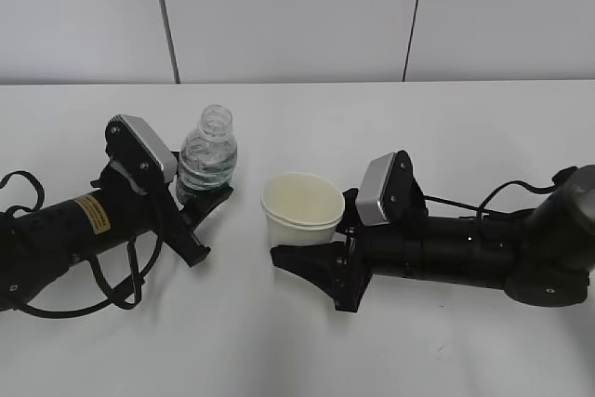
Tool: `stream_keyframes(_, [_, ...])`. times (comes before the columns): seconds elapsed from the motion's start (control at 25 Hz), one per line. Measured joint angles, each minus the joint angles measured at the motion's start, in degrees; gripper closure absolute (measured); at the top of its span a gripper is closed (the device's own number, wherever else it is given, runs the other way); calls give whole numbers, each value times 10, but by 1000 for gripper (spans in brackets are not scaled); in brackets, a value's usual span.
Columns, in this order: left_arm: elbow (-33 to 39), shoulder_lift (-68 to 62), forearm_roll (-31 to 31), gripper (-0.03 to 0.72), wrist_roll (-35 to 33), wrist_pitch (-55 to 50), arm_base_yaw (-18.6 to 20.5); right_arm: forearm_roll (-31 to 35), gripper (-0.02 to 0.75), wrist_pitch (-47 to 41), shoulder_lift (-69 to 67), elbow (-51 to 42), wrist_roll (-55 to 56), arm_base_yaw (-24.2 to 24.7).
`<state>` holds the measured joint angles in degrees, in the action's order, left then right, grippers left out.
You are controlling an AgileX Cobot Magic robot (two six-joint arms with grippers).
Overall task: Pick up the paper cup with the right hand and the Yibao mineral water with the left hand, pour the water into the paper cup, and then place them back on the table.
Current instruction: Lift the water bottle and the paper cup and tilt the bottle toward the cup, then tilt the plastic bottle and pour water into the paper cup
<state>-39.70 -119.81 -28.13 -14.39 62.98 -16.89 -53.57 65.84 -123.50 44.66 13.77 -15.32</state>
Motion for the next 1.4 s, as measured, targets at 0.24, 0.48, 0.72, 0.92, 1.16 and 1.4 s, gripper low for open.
stream_keyframes(0.24, [0,3,7,304,-46,-1,0,-1,200,-30,0,38,0,-26])
stream_keyframes(0.48, [0,12,21,308,-92,-4,0,-5,200,-40,0,48,19,-33])
stream_keyframes(0.72, [0,12,28,314,-148,-4,0,-10,200,-42,0,48,39,-33])
stream_keyframes(0.92, [0,12,29,314,-170,-4,0,-6,200,-42,-11,56,42,-37])
stream_keyframes(1.16, [0,12,31,316,-217,-4,0,-9,200,-42,-24,61,43,-40])
stream_keyframes(1.4, [0,12,33,316,-248,-4,0,-9,200,-42,-24,62,44,-49])
